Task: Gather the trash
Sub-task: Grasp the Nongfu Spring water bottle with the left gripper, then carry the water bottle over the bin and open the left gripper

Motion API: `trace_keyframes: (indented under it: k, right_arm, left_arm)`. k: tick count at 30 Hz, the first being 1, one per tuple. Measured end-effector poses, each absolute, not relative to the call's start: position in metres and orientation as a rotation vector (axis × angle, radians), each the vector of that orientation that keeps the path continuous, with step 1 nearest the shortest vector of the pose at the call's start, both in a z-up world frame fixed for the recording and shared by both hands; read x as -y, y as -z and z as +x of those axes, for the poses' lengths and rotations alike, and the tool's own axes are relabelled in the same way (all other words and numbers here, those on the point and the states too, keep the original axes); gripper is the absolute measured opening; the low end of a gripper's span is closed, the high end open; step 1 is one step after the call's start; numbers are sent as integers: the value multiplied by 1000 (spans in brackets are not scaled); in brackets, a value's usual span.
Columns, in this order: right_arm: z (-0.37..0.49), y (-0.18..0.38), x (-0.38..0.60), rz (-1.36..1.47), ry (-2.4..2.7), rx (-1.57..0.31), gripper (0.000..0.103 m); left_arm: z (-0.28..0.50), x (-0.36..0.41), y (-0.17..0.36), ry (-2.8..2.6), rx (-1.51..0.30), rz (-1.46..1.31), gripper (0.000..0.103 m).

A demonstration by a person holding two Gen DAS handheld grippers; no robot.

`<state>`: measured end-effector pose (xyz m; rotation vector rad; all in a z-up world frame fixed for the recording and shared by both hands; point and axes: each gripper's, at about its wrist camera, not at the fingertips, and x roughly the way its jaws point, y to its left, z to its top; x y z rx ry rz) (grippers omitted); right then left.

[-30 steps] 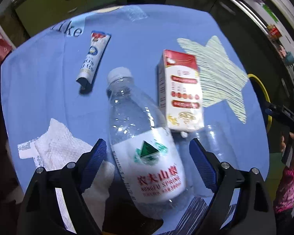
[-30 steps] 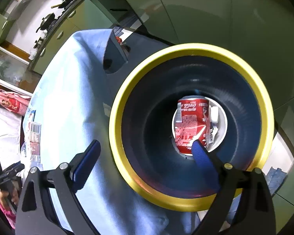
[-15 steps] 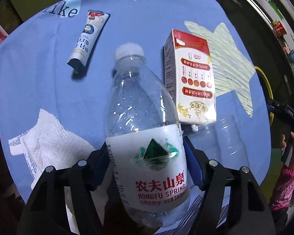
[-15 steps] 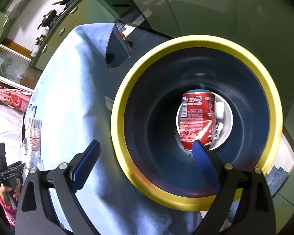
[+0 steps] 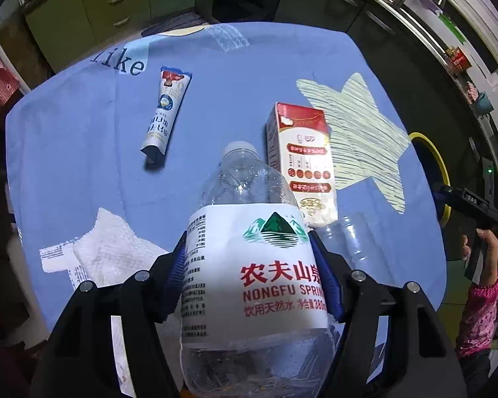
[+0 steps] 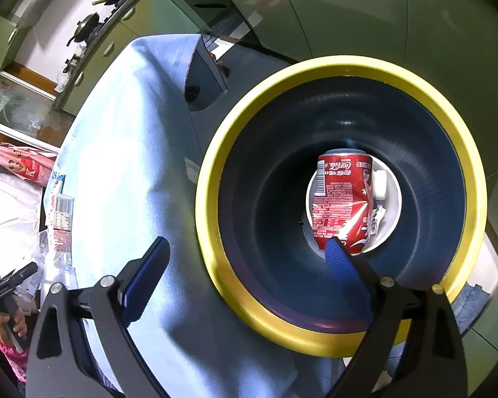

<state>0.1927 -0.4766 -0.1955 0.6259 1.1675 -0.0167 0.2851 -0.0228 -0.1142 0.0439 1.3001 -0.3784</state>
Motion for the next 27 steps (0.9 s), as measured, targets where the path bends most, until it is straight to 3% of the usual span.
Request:
trace_keyframes:
  k: [16,27]
  right_arm:
    - [179,169,481,612,13,-1108,90]
    - [131,132,504,555,93,-1008,90]
  left_arm:
    - [259,57,52,486,-1155,128,67]
    - [235,161,23,733,-1106,242,67]
